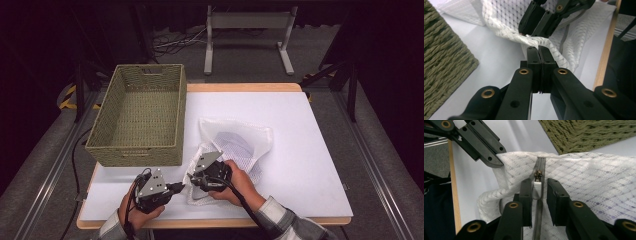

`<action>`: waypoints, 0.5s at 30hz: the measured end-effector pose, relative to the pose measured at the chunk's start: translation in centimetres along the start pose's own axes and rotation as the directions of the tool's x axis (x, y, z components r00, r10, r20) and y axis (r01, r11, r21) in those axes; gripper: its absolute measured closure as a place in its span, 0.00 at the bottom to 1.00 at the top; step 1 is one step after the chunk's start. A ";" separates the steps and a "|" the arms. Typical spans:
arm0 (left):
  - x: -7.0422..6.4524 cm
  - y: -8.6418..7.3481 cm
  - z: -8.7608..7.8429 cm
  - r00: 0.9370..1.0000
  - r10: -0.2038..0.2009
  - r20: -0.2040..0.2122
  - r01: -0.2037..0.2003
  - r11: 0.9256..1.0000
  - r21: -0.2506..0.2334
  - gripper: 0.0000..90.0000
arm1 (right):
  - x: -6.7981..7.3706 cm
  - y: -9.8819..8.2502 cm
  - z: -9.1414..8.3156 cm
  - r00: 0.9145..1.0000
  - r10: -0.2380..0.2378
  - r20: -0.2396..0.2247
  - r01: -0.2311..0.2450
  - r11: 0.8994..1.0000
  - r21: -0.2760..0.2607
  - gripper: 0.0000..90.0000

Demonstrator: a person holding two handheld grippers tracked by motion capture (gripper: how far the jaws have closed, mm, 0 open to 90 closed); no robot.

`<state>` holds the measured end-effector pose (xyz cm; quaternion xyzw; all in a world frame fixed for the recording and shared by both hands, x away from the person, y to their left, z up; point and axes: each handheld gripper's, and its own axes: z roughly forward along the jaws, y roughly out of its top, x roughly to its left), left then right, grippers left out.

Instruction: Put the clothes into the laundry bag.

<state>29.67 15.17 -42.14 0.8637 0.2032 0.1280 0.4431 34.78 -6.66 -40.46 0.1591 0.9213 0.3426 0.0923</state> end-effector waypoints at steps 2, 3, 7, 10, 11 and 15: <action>0.0 0.0 -0.1 1.000 0.002 0.002 -0.002 1.000 -0.002 0.99 | 0.1 0.0 0.2 1.000 -0.001 -0.004 0.001 1.000 -0.002 0.90; 0.0 -0.1 -0.1 1.000 -0.002 0.006 0.002 1.000 -0.001 0.99 | 0.2 0.0 0.2 1.000 -0.010 -0.007 0.010 1.000 -0.002 0.90; 0.0 -0.2 -0.2 1.000 -0.002 0.009 0.002 1.000 0.002 0.99 | 0.5 0.0 0.4 1.000 -0.022 -0.001 0.022 1.000 0.001 0.90; 0.2 -0.3 -0.3 1.000 -0.002 0.010 0.002 1.000 0.003 0.99 | 0.6 -0.1 0.3 0.999 -0.032 0.004 0.032 0.999 0.000 0.90; 0.3 -0.3 -0.3 1.000 -0.009 0.012 0.009 1.000 0.004 0.97 | 0.6 -0.1 0.3 0.999 -0.036 0.007 0.036 0.999 0.003 0.90; 0.8 -0.4 0.3 0.999 -0.054 0.006 0.054 0.998 0.023 0.78 | 0.8 -0.1 0.1 0.998 -0.053 0.019 0.053 0.999 -0.001 0.91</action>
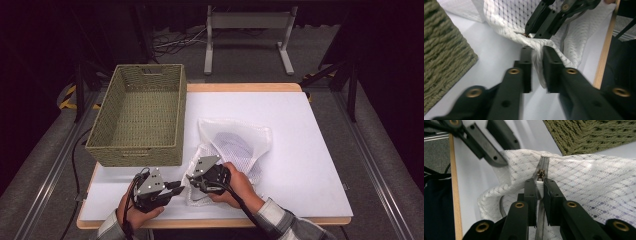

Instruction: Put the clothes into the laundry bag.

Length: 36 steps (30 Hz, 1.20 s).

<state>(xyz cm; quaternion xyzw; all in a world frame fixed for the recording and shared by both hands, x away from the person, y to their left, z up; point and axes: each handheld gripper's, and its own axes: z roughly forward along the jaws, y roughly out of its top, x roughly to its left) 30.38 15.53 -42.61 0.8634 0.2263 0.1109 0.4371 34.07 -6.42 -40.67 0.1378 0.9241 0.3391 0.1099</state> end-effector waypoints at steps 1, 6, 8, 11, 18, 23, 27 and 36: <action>0.1 0.1 0.2 1.000 -0.005 -0.003 0.005 1.000 0.008 0.73 | 0.1 0.0 0.0 1.000 -0.004 0.000 0.004 1.000 0.001 0.91; 0.9 0.3 1.5 0.998 -0.061 0.019 0.060 0.997 0.056 0.61 | 0.5 0.1 -0.1 1.000 -0.022 0.013 0.022 1.000 0.005 0.91; 1.3 0.4 1.9 0.996 -0.089 0.024 0.087 0.994 0.071 0.59 | 0.5 0.1 -0.1 0.999 -0.027 0.018 0.026 1.000 0.006 0.91; 1.7 0.5 2.0 0.993 -0.102 0.056 0.099 0.993 0.058 0.73 | 0.7 0.1 -0.2 0.999 -0.038 0.034 0.038 0.999 0.010 0.91; 1.5 0.7 1.6 0.994 -0.095 0.052 0.093 0.995 0.037 0.98 | 0.7 0.0 -0.3 0.998 -0.042 0.051 0.042 0.999 0.004 0.91; 1.5 0.7 1.2 0.995 -0.095 0.021 0.096 0.995 -0.009 0.99 | 0.8 0.0 -0.3 0.997 -0.047 0.069 0.048 0.999 -0.003 0.91; 1.4 0.6 1.1 0.995 -0.096 0.011 0.096 0.995 -0.016 0.99 | 0.9 0.0 -0.4 0.996 -0.056 0.075 0.056 0.998 -0.001 0.91; 1.5 0.7 0.8 0.996 -0.090 -0.015 0.089 0.995 -0.038 0.99 | 1.0 -0.2 -0.5 0.995 -0.061 0.074 0.061 0.998 0.010 0.91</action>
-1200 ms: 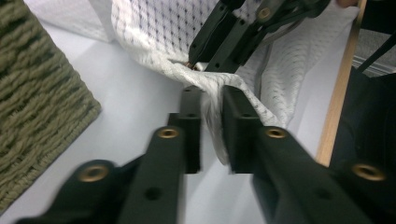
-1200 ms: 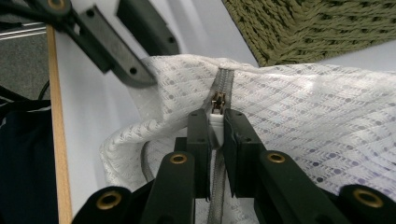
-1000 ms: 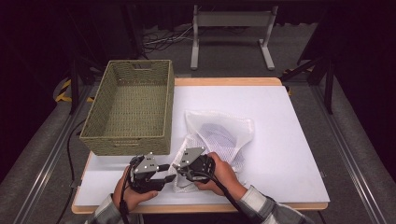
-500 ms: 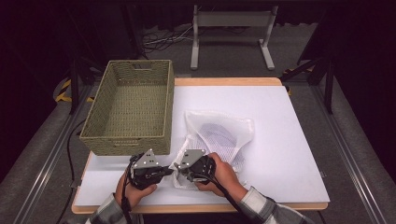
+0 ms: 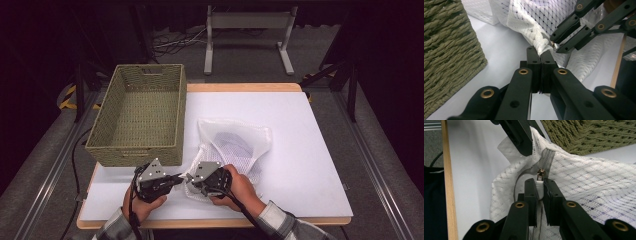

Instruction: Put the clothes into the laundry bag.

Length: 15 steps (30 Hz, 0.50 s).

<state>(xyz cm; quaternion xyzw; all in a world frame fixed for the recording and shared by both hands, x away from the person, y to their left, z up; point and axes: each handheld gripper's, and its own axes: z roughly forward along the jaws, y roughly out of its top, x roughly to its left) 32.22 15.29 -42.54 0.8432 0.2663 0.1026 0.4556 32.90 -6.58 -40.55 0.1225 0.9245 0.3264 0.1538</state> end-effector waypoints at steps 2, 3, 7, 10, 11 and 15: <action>0.0 0.0 0.0 1.000 0.003 -0.007 -0.003 1.000 0.001 0.99 | 0.0 -0.1 0.0 1.000 -0.002 -0.003 0.002 1.000 0.005 0.91; 0.0 0.0 0.0 1.000 0.003 -0.010 -0.003 1.000 0.002 0.99 | 0.0 -0.1 0.0 1.000 0.003 0.002 -0.003 1.000 0.004 0.91; -0.1 0.0 0.0 1.000 0.000 -0.018 0.000 1.000 -0.003 0.99 | 0.0 -0.1 -0.3 1.000 -0.004 0.003 0.004 1.000 0.007 0.91; -0.1 0.1 0.0 0.999 0.009 -0.044 -0.009 1.000 0.004 0.99 | 0.1 0.0 -0.2 1.000 -0.013 0.016 0.013 1.000 0.015 0.91; -0.1 0.0 0.0 0.999 0.007 -0.052 -0.007 1.000 0.006 0.99 | 0.1 0.0 -0.2 1.000 -0.013 0.019 0.013 1.000 0.015 0.91; -0.1 0.0 0.0 0.998 0.010 -0.066 -0.009 1.000 0.011 0.99 | 0.1 0.0 -0.2 1.000 -0.008 0.014 0.008 1.000 0.010 0.91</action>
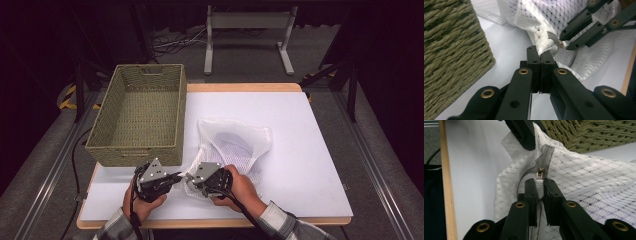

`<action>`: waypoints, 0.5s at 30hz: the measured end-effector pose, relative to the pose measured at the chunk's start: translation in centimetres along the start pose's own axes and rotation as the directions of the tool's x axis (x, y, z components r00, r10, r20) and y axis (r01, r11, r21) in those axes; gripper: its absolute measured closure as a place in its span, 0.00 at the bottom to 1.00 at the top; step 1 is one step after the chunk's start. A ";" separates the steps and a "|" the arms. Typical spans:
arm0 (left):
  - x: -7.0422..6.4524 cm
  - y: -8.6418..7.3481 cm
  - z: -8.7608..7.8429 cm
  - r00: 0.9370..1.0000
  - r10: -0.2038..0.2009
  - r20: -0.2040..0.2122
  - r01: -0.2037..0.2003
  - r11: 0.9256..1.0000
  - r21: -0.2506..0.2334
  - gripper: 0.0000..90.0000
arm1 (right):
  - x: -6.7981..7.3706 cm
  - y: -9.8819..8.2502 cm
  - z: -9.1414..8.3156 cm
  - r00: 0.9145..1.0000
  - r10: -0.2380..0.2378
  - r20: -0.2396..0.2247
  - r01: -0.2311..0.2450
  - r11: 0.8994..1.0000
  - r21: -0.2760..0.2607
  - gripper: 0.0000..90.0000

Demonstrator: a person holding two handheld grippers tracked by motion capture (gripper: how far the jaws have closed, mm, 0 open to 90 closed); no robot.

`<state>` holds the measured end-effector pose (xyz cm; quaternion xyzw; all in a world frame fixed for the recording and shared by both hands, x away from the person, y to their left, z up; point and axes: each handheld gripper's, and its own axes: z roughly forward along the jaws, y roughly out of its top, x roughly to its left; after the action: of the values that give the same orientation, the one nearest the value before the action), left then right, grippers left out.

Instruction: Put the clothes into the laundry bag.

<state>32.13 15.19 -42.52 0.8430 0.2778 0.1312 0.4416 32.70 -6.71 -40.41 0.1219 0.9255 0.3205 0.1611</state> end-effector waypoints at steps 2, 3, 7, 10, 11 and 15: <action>0.0 0.1 0.0 1.000 0.006 -0.003 -0.006 1.000 -0.001 0.99 | 0.0 0.0 -0.1 1.000 -0.002 0.004 0.002 1.000 0.003 0.91; 0.0 0.0 0.0 1.000 0.007 -0.005 -0.007 1.000 -0.002 0.99 | 0.0 0.0 0.0 1.000 -0.001 0.004 0.001 1.000 0.002 0.91; 0.1 0.1 -0.2 1.000 -0.010 0.008 0.010 1.000 -0.013 0.99 | 0.0 0.1 -0.1 1.000 0.002 -0.002 -0.002 1.000 0.001 0.91; 0.0 0.1 -0.3 1.000 -0.010 0.008 0.010 1.000 -0.015 0.99 | 0.0 0.1 -0.1 1.000 0.004 0.001 -0.004 1.000 0.001 0.91; 0.0 0.1 -0.2 1.000 0.002 0.000 -0.002 1.000 -0.004 0.99 | 0.0 0.1 -0.1 1.000 0.003 0.003 -0.003 1.000 0.002 0.91; -0.2 -0.1 0.1 0.998 0.036 0.047 -0.037 0.999 0.009 0.96 | 0.1 0.0 0.0 1.000 -0.007 0.003 0.007 1.000 0.018 0.91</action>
<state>31.98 15.08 -42.60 0.8529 0.2526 0.1182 0.4413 32.64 -6.66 -40.45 0.1207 0.9285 0.3114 0.1624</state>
